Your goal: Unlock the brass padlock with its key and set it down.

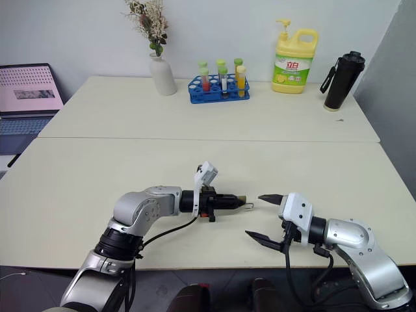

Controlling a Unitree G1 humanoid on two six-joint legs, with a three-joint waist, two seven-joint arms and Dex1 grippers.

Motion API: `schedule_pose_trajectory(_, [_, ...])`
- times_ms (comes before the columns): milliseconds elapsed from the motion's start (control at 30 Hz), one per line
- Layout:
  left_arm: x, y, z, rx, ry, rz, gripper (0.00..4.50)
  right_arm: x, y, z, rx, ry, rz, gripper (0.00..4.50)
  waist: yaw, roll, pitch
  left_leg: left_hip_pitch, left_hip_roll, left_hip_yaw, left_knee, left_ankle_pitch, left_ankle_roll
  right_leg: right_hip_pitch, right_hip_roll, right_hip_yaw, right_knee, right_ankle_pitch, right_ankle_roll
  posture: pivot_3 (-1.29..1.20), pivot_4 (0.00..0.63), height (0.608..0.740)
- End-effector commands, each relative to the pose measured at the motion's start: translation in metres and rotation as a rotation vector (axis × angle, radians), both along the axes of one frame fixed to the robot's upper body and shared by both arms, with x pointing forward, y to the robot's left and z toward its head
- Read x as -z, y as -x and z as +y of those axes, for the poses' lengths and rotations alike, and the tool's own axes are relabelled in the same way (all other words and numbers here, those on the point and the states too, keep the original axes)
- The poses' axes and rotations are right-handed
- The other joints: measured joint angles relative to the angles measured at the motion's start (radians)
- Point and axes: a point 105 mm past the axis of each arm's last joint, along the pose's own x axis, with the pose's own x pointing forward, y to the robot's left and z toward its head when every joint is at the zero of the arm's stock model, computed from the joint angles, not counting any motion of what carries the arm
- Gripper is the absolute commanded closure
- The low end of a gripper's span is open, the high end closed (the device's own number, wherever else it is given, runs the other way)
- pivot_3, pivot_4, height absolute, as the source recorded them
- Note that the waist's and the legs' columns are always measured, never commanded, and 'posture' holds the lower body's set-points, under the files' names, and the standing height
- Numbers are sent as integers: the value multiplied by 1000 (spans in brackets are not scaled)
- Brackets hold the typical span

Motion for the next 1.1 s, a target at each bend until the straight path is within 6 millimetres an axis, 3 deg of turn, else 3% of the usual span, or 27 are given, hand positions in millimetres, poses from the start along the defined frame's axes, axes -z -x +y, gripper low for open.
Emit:
schedule_pose_trajectory(33, [-5, -5, -4, 12, -6, -57, 4343, -6, 5, 6, -19, -6, -26, 0, 1, 0, 0, 0, 0, 0, 0, 0, 0, 0, 0, 0, 0, 0, 0, 0, 150, 740])
schedule_pose_trajectory(267, [3, -15, -5, 2, -35, -66, 4343, -2, 1, 2, 7, 26, -15, 0, 1, 0, 0, 0, 0, 0, 0, 0, 0, 0, -1, 0, 0, 0, 0, 0, 150, 740])
schedule_pose_trajectory(300, [6, -17, -5, -1, -41, -52, 3629, -1, 0, 1, 11, 25, -8, 0, 1, 0, 0, 0, 0, 0, 0, 0, 0, 0, -1, 0, 0, 0, 0, 0, 150, 740])
schedule_pose_trajectory(433, [9, -28, -5, -26, -66, -108, 2390, -1, 0, 0, 9, 32, 1, 0, 1, 0, 0, 0, -1, 0, 0, 0, 0, 0, 0, 0, 0, 0, 0, 0, 150, 740])
schedule_pose_trajectory(600, [-6, -41, -8, -49, -37, -241, 790, -3, -1, 0, 6, 34, 0, 0, 2, 0, 0, 0, -1, 0, 0, 0, 0, 0, -1, 0, 0, 0, 0, 0, 150, 740])
schedule_pose_trajectory(767, [-44, -42, 9, -70, -4, -498, 790, -3, -3, -2, 11, 39, -2, 0, -2, 0, 0, -1, 0, 0, 0, 0, 0, 0, 0, 0, -1, 0, 0, 0, 150, 740])
schedule_pose_trajectory(867, [-50, -34, 24, -62, -69, -602, 790, -4, -6, -3, 17, 40, -3, 0, -2, 0, 0, 0, 0, 0, -1, 0, 0, 0, 0, 0, -1, 0, 0, 0, 150, 740])
schedule_pose_trajectory(1000, [-59, -12, 48, -31, -133, -732, 790, -5, -11, -7, 25, 48, -9, 0, 0, 0, 0, 1, 1, 1, -2, 0, 0, 0, -1, 1, -1, 0, 0, 0, 150, 740])
schedule_pose_trajectory(1100, [-51, 18, 75, 20, -225, -737, 790, -5, -16, -15, 24, 84, -16, 0, -3, 0, 0, 1, 2, 1, -2, 0, 0, 0, -2, 1, -1, 0, 0, 0, 150, 740])
